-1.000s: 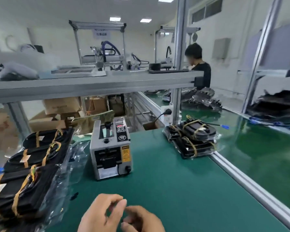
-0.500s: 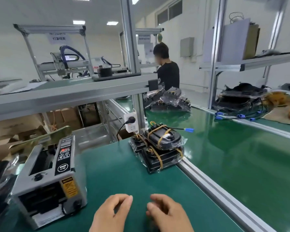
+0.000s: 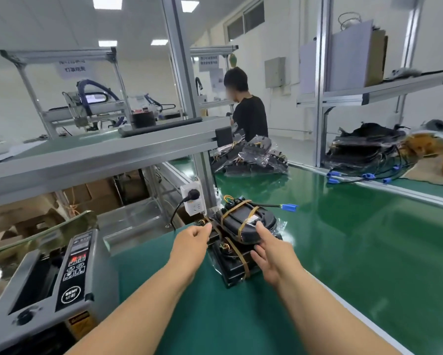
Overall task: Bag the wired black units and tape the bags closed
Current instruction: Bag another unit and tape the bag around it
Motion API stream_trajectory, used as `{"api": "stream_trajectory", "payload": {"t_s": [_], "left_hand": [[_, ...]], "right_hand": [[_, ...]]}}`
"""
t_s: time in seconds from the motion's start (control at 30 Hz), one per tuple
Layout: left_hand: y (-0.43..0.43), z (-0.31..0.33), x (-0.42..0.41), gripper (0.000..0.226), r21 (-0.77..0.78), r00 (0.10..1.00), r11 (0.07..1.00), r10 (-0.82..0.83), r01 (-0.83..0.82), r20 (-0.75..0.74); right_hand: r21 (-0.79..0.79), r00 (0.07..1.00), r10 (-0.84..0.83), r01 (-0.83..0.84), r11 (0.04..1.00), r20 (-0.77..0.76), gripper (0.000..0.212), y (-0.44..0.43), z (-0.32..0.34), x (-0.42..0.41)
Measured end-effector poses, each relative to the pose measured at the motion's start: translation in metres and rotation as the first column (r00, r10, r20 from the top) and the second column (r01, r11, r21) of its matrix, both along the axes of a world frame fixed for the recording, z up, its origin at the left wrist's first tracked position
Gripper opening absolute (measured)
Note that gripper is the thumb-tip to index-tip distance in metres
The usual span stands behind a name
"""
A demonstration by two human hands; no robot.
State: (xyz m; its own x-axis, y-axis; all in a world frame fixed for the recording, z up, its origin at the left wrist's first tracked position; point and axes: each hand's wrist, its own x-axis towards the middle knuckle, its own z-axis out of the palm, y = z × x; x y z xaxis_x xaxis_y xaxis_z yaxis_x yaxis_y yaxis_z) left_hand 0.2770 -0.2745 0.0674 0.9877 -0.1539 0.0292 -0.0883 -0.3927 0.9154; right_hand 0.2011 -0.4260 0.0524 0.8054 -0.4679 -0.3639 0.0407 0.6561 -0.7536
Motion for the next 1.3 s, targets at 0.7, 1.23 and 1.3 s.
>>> {"api": "stream_trajectory", "payload": {"t_s": [0.7,1.23,1.3], "left_hand": [[-0.033,0.022,0.017,0.028,-0.157,0.994,0.987,0.005,-0.021,-0.106],[0.085,0.039,-0.077,0.045,-0.331,0.957,0.926,0.089,-0.181,-0.274],[0.107,0.040,-0.108,0.050,-0.386,0.928,0.911,-0.009,-0.146,-0.373]], "right_hand": [[-0.140,0.960,-0.176,0.148,0.979,-0.219,0.043,-0.005,0.003,0.040],[-0.428,0.973,0.231,-0.200,0.881,0.019,0.013,0.026,0.015,-0.084],[-0.502,0.947,0.321,-0.276,0.820,0.003,0.011,0.039,0.019,-0.108]]}}
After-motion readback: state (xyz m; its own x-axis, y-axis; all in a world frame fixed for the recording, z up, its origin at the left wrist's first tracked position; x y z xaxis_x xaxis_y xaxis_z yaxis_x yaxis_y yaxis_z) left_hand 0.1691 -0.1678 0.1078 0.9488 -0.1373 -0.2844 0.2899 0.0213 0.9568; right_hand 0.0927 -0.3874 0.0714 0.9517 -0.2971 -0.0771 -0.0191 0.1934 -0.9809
